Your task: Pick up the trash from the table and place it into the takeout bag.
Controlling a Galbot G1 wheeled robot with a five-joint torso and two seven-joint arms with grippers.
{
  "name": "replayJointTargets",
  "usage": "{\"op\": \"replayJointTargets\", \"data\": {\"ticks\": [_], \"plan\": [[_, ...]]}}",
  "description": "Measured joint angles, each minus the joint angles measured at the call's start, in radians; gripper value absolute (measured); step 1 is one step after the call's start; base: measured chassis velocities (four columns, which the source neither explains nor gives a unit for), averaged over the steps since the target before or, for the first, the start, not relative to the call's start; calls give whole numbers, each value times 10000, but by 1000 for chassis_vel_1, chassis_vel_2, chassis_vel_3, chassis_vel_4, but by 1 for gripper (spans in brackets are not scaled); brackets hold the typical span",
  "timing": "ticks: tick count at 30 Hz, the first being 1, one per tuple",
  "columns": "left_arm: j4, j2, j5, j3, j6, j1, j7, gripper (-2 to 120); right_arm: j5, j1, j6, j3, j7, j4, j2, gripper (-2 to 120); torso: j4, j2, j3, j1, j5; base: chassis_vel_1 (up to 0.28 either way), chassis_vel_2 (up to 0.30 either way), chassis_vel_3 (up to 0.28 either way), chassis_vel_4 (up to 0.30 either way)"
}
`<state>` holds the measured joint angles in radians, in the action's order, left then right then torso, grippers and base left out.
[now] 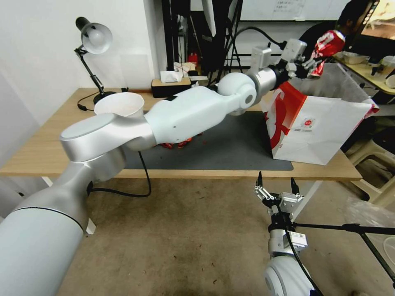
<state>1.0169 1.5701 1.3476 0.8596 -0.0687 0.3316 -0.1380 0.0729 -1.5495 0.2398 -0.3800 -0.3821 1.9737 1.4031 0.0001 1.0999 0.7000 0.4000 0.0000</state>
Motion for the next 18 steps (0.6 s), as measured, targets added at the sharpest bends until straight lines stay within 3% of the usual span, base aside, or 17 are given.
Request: {"op": "replayJointTargets", "data": {"ticks": [7, 9, 11, 18], "plan": [[-202, 146, -187, 5, -35, -134, 7, 16, 0, -12, 39, -33, -1, -8, -32, 100, 0, 0, 0, 0, 0, 0, 0, 0, 0], [-142, 149, -192, 8, -42, -156, 37, 27, 1, -29, 56, -36, -1, -15, -27, 100, 0, 0, 0, -1, -1, 0, 0, 0, 0], [-128, 151, -192, 8, -45, -159, 51, 30, 1, -35, 60, -36, 0, -15, -20, 100, 0, 0, 0, -1, 0, 0, 0, 0, 0], [-26, 77, -193, -20, -63, -162, 157, 59, -14, -34, 62, -36, 0, -4, -9, 100, 0, 0, 0, 0, 0, 0, 0, 0, 0]]}}
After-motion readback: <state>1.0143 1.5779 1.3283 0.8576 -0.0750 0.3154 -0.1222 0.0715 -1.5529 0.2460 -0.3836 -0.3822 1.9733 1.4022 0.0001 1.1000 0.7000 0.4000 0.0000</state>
